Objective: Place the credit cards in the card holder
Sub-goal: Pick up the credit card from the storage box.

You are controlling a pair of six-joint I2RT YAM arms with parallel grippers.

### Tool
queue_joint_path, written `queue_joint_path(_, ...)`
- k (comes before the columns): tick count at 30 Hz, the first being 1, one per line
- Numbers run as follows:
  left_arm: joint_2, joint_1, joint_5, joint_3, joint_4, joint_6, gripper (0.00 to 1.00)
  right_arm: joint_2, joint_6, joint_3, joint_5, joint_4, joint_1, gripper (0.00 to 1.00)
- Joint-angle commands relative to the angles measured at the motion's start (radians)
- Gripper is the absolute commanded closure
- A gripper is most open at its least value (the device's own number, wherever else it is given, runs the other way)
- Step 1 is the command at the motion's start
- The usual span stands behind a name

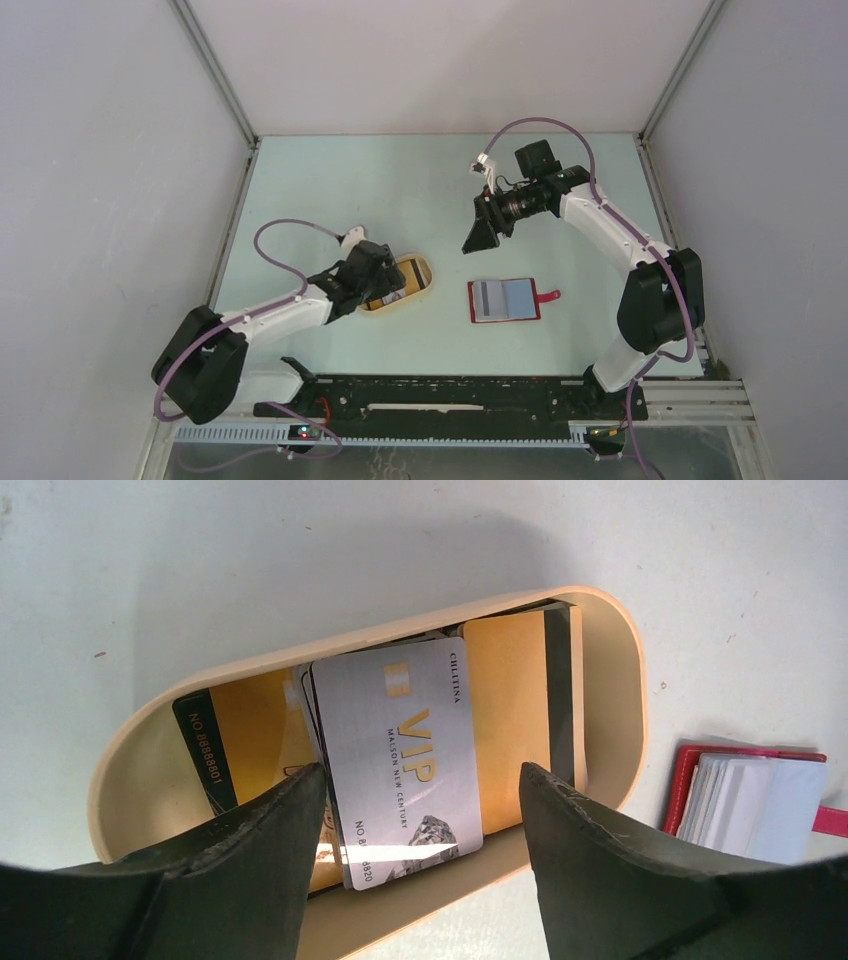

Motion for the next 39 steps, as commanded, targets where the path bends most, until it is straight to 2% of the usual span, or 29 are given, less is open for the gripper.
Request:
queue_joint_path(1, -0.045, 0.009, 0.029, -0.029, 0.057, 0.013, 0.25, 0.002, -0.019, 0.006, -0.021, -0.005, -0.003, 0.3)
queue_joint_path(15, -0.181, 0.035, 0.068, -0.111, 0.135, -0.021, 0.37, 0.004, -0.02, 0.006, -0.021, -0.005, -0.002, 0.3)
queue_joint_path(21, -0.193, 0.046, 0.103, -0.143, 0.214, -0.035, 0.41, 0.004, -0.021, 0.006, -0.018, -0.005, -0.003, 0.3)
queue_joint_path(30, -0.182, 0.078, 0.171, -0.203, 0.349, -0.061, 0.55, 0.005, -0.022, 0.006, -0.018, -0.005, -0.003, 0.3)
queue_joint_path(39, -0.177, 0.086, 0.199, -0.239, 0.447, -0.083, 0.58, 0.005, -0.022, 0.006, -0.018, -0.006, -0.005, 0.3)
